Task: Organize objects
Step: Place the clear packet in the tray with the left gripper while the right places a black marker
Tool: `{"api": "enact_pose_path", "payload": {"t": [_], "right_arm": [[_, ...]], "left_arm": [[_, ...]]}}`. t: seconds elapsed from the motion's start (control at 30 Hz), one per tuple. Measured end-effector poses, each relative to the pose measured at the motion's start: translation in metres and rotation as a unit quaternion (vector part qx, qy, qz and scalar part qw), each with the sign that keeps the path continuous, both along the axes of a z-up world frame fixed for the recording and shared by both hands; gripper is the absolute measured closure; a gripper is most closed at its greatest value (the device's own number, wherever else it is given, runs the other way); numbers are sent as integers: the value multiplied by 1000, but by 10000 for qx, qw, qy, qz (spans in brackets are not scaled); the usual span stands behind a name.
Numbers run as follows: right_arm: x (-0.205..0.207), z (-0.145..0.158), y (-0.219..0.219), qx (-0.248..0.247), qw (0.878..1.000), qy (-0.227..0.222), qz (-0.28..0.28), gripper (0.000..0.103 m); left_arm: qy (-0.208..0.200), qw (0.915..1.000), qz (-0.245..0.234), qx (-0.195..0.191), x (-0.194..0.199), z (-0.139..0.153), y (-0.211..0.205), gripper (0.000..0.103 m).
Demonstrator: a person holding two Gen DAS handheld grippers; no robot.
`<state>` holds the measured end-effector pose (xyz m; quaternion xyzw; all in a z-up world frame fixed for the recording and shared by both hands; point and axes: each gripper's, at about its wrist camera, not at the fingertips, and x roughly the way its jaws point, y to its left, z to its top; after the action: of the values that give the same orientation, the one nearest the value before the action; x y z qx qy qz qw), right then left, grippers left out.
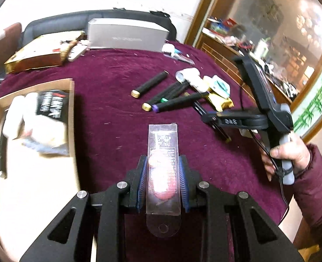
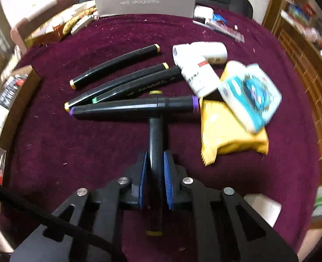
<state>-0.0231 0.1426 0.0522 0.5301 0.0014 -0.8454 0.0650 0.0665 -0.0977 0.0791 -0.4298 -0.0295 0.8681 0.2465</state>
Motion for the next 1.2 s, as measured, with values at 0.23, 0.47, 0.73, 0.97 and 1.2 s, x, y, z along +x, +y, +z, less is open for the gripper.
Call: {"api": "enact_pose_path", "payload": {"t": [0.23, 0.47, 0.73, 0.97, 1.2], "right_arm": [[36, 5, 14, -1198, 9925, -56, -240, 91], [63, -5, 17, -3177, 9462, -586, -197, 90], [72, 6, -33, -4250, 9014, -812, 178, 90], [49, 32, -109, -4108, 9060, -765, 674, 90], [28, 25, -187, -3679, 9186, -1004, 1036, 90]], "left_arm": [[163, 9985, 474, 224, 17, 12, -53, 80], [199, 9943, 938, 468, 35, 13, -101, 80], [148, 9887, 1432, 407, 42, 10, -145, 80], [-63, 9870, 1599, 123, 20, -3, -164, 80], [-296, 9864, 1611, -164, -19, -18, -171, 80]]}}
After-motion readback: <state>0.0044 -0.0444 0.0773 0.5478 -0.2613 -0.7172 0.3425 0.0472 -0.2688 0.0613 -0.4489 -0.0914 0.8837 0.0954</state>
